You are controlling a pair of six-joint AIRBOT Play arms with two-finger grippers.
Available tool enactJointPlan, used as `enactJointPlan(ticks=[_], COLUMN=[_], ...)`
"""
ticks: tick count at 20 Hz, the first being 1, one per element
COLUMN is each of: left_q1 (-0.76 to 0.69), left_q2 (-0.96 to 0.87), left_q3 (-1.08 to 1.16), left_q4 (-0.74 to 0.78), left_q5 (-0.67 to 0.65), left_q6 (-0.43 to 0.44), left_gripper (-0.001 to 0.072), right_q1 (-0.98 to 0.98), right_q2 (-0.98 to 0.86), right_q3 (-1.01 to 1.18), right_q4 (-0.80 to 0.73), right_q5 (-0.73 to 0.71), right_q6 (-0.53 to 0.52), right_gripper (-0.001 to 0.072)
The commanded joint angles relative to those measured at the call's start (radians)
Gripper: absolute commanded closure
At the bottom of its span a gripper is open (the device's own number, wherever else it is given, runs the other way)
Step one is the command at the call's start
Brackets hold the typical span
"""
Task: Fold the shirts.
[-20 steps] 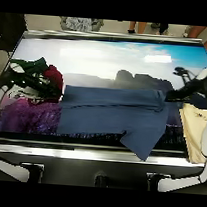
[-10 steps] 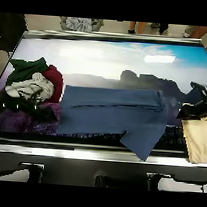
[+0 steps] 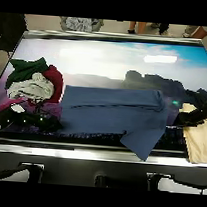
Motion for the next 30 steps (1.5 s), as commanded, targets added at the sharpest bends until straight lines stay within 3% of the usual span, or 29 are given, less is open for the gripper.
enactJointPlan(ticks=[1,2,4,10,14,15,16,17,19,23,26,30], left_q1=[-0.027,-0.034,-0.035,-0.035,-0.035,-0.035,-0.034,-0.034,-0.034,-0.035,-0.034,-0.035], left_q2=[-0.01,-0.01,-0.009,-0.005,-0.005,-0.005,-0.005,-0.005,0.007,0.065,-0.016,-0.288], left_q3=[-0.012,-0.011,-0.011,-0.011,-0.011,-0.011,-0.011,-0.006,0.033,0.202,0.388,0.739], left_q4=[0.016,0.016,0.016,0.016,0.016,0.016,0.016,0.016,0.016,0.016,0.016,0.016], left_q5=[0.066,0.068,0.071,0.063,0.072,0.076,0.079,0.08,0.065,0.035,0.043,0.033], left_q6=[0.003,0.004,0.003,0.003,0.004,0.004,0.004,0.018,0.083,0.041,-0.006,-0.083], left_gripper=[0.0607,0.0677,0.0677,0.0677,0.0677,0.0677,0.0677,0.0678,0.0679,0.0683,0.0684,0.0683], right_q1=[0.0,0.0,0.0,0.0,0.0,0.0,0.0,0.0,0.0,0.007,0.102,0.195], right_q2=[0.064,0.088,0.139,0.156,0.156,0.156,0.156,0.157,0.17,0.197,0.152,-0.105], right_q3=[-0.127,-0.177,-0.308,-0.559,-0.633,-0.64,-0.636,-0.618,-0.549,-0.329,-0.16,0.14], right_q4=[-0.003,0.006,0.043,0.235,0.279,0.274,0.259,0.24,0.241,0.307,0.296,0.297], right_q5=[-0.061,-0.075,-0.123,-0.355,-0.401,-0.401,-0.403,-0.394,-0.357,-0.282,-0.416,-0.528], right_q6=[-0.013,-0.014,-0.038,-0.062,-0.054,-0.054,-0.055,-0.061,-0.117,-0.119,-0.077,0.034], right_gripper=[0.0241,0.0241,0.0194,0.0214,0.0235,0.0376,0.0627,0.0673,0.0676,0.0678,0.0678,0.0677])
